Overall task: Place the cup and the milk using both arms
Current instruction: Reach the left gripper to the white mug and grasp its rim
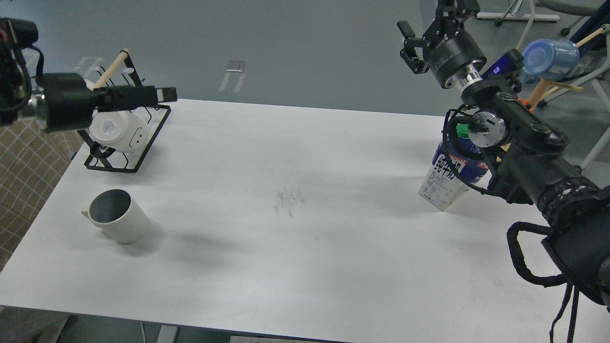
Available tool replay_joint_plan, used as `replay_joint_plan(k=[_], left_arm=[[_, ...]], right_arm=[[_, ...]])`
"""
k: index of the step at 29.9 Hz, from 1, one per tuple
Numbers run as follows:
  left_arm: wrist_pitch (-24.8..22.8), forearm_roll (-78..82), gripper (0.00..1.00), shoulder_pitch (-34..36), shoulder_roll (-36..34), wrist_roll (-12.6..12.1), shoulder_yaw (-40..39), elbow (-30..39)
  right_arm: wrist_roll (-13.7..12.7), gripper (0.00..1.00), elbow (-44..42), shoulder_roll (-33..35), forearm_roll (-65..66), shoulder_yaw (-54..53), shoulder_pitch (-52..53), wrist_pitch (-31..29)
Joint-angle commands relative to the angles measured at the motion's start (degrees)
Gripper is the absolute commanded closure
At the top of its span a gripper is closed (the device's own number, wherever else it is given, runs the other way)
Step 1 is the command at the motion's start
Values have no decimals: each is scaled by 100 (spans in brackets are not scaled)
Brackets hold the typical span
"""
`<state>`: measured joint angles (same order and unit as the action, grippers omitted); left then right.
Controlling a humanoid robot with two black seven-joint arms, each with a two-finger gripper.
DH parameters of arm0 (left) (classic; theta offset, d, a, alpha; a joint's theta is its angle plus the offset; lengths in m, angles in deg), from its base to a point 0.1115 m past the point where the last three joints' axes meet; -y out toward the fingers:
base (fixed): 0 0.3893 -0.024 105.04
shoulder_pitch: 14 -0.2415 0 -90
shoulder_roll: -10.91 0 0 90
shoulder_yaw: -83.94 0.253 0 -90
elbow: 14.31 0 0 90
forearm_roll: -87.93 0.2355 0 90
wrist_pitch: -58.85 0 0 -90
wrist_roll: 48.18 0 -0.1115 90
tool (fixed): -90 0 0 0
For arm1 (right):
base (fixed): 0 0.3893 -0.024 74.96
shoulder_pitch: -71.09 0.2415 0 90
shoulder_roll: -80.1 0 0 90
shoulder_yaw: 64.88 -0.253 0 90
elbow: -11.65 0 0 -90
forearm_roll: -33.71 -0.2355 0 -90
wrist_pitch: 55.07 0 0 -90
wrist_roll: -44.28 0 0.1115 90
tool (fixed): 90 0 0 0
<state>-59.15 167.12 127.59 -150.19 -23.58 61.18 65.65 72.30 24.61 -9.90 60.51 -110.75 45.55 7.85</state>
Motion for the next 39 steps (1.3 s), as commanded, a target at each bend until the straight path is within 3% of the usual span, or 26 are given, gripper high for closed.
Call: replay_joint_plan(k=[1, 11, 22, 31, 37, 39], left_arm=[[0, 1009, 2, -447, -457, 340, 60, 55], [874, 1899, 2, -922, -449, 340, 965, -568], [928, 1899, 2, -940, 271, 340, 1010, -1201], [1139, 2039, 8, -1256, 386, 340, 1001, -1545], [1218, 2180, 19, -1327, 395, 340, 1001, -1554], [1218, 2162, 40, -1327, 395, 340, 992, -1554]], right_arm=[[-2, 0, 23, 0, 0, 0, -21, 1], [-2, 0, 155, 0, 0, 0, -100, 1], [-2, 0, 155, 0, 0, 0, -109, 9], [-2, 0, 155, 0, 0, 0, -109, 9], [-2, 0, 155, 0, 0, 0, -109, 9], [-2, 0, 155, 0, 0, 0, -109, 9]])
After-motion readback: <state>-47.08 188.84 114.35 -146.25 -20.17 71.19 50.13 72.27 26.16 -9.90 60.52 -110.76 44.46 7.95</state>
